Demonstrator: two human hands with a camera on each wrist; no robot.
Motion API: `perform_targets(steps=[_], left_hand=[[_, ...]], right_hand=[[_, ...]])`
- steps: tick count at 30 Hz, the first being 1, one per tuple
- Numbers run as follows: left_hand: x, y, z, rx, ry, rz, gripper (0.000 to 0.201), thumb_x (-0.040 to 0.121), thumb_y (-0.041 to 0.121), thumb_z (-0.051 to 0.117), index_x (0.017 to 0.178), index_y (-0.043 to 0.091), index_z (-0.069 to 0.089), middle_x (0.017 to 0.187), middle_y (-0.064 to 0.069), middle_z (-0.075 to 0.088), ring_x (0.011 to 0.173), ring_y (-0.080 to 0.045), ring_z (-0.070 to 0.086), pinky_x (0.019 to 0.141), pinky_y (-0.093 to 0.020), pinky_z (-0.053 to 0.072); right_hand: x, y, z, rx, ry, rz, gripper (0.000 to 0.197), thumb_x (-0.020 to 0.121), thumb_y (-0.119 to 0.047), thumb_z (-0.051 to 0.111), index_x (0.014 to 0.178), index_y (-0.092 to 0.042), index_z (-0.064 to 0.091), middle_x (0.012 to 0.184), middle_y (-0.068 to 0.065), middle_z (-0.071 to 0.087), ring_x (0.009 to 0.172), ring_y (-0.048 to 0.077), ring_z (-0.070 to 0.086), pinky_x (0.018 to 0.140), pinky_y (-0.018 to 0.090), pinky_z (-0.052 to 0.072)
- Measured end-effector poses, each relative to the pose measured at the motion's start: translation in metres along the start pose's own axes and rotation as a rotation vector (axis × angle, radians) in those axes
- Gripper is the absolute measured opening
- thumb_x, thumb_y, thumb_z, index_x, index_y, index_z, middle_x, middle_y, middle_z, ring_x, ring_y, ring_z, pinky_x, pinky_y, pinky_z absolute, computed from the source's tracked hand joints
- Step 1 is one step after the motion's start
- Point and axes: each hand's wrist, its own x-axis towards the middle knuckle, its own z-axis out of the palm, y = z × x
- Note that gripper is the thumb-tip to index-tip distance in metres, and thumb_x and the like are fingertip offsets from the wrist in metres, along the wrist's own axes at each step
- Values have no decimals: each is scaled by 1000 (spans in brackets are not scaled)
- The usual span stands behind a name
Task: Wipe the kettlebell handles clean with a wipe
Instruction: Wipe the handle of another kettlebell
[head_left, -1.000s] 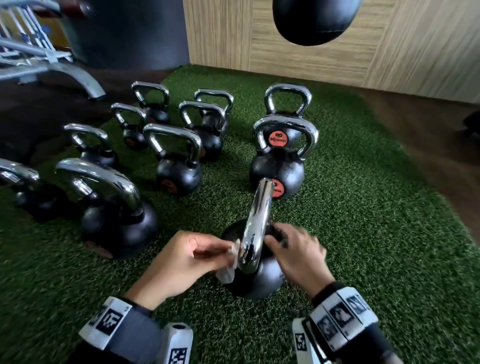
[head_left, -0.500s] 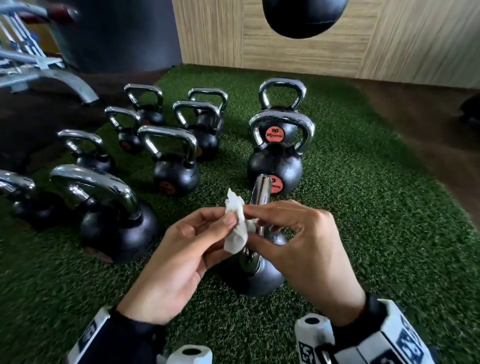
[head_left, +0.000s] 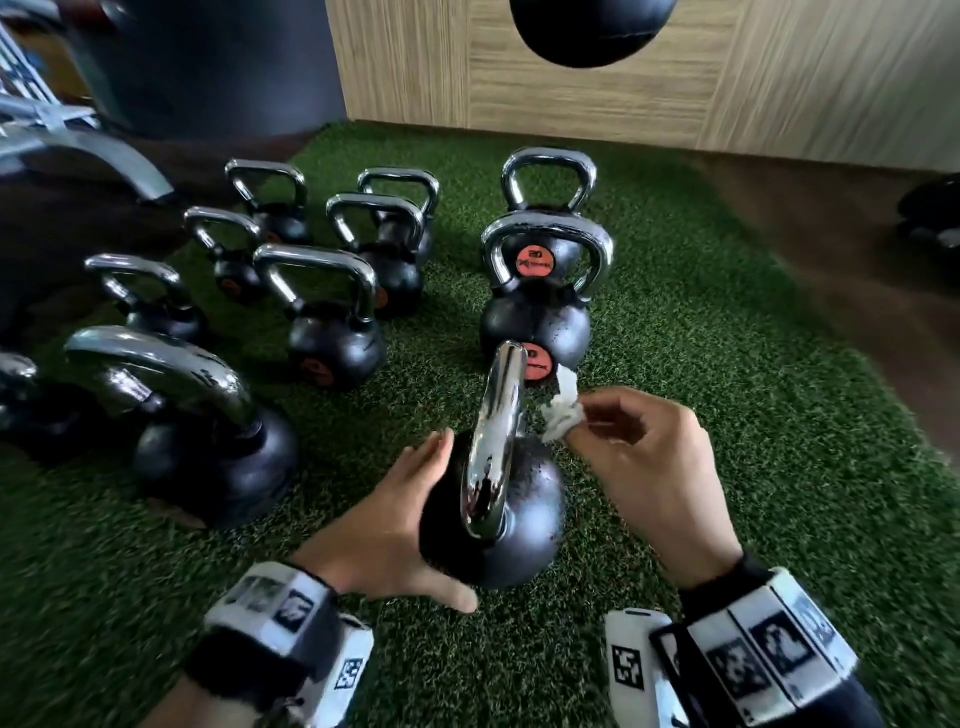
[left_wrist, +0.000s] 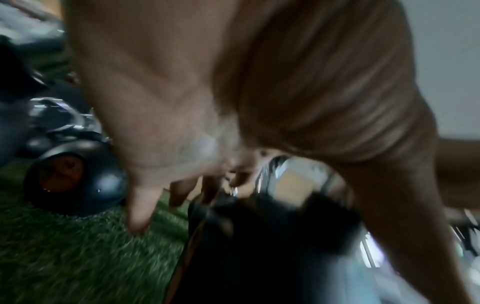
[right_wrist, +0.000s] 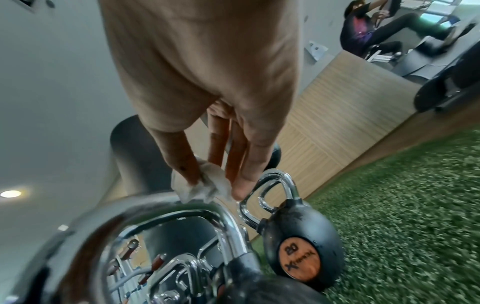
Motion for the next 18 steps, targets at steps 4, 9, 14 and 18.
perform_targets(steps=[4,9,14,18], left_hand=[[28,11,41,-218,336,108,131,59,84,78,159,24,20,163,1,29,154,-20,25,125,-50,25],[39,0,54,-142,639,233,97,70,76,71,145,23,41,141,12,49,132,-17,53,113,-38,44],[45,-31,47,-367,521,257,85,61,64,88,135,51,47,127,21,66,120,-3,64,99,-19,52],[45,-39,52,-314,486,251,79,68,68,82,135,46,47,125,35,61,125,18,51,100,-4,39]], right_hand=[[13,27,9,-142,35,88,8,85,-13,76,89,-18,72,83,-13,69,73,-10,63,59,-1,43],[33,55,29,-210,59,129,11,87,-15,74,80,-24,73,72,-15,66,58,-8,58,57,6,48],[41,66,47,-149,56,153,14,89,-18,74,101,-12,78,72,-13,71,56,-3,66,53,16,54],[42,73,53,-126,138,203,24,85,-24,79,107,-14,77,80,-17,69,48,-13,60,41,5,42]])
